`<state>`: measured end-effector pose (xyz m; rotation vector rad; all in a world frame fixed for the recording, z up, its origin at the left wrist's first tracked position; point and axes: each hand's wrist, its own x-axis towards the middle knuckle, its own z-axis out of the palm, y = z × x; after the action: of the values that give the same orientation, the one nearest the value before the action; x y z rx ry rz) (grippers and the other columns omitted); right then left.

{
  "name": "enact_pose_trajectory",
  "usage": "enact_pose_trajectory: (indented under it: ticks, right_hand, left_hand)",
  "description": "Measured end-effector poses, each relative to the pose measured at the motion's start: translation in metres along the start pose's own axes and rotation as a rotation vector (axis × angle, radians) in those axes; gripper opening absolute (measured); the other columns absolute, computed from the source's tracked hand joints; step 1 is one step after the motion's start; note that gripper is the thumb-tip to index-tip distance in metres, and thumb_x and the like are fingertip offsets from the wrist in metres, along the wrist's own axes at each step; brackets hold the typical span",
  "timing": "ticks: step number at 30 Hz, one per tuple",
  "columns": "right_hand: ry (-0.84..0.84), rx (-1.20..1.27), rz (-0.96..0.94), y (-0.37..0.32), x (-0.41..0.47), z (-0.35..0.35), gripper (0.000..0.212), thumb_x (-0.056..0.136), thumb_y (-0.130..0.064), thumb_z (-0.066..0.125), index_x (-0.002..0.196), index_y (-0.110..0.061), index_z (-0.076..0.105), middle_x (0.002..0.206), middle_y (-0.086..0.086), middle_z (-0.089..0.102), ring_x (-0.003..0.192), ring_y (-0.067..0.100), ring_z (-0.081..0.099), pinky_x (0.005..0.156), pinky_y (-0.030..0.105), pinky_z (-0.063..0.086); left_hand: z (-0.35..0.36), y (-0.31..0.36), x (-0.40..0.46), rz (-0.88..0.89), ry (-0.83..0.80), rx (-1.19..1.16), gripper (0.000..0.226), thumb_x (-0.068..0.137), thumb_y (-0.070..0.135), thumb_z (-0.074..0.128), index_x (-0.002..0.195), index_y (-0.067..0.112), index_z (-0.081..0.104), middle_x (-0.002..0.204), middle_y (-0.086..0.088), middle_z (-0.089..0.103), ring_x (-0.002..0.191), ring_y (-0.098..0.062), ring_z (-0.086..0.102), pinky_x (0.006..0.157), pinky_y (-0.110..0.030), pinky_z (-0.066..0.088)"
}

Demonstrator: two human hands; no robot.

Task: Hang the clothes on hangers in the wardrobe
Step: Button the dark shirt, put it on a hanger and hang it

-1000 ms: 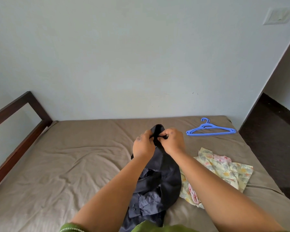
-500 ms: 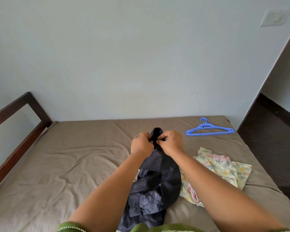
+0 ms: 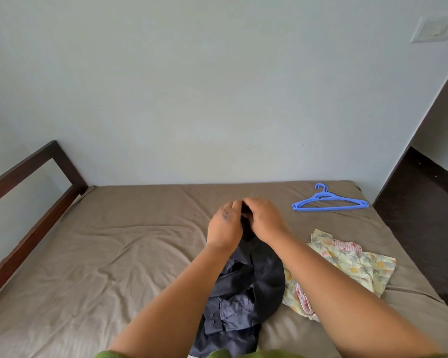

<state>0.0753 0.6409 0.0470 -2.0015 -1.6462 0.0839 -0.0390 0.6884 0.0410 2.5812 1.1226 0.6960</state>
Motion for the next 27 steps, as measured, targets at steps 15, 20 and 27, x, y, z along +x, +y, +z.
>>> enact_pose_trajectory:
  ticks: [15,20,27]
  right_hand:
    - [0.241,0.168,-0.033,-0.008,0.002,0.008,0.015,0.088,-0.014,0.060,0.098,-0.021,0.069,0.093,-0.004,0.066,0.083,0.020,0.063,0.071,0.037,0.052]
    - [0.220,0.218,-0.045,-0.010,0.010,0.002,0.012,0.085,-0.012,0.065,0.092,-0.018,0.071,0.091,-0.006,0.071,0.083,0.016,0.066,0.073,0.034,0.054]
    - [0.175,0.192,0.059,-0.019,0.014,0.003,0.015,0.086,-0.014,0.062,0.094,-0.024,0.070,0.090,-0.010,0.073,0.083,0.014,0.068,0.073,0.030,0.054]
  left_hand:
    - [-0.017,-0.018,-0.001,-0.058,0.201,-0.182,0.013,0.089,0.014,0.057,0.097,0.016,0.067,0.093,0.003,0.070,0.078,-0.016,0.064,0.064,-0.024,0.042]
    - [-0.018,-0.025,0.000,-0.068,0.211,-0.175,0.017,0.093,0.014,0.054,0.103,0.017,0.068,0.099,0.002,0.070,0.084,-0.017,0.064,0.068,-0.022,0.040]
    - [-0.028,-0.026,0.004,-0.034,0.149,-0.084,0.020,0.093,0.011,0.047,0.107,0.010,0.063,0.102,-0.006,0.067,0.086,-0.026,0.062,0.063,-0.030,0.041]
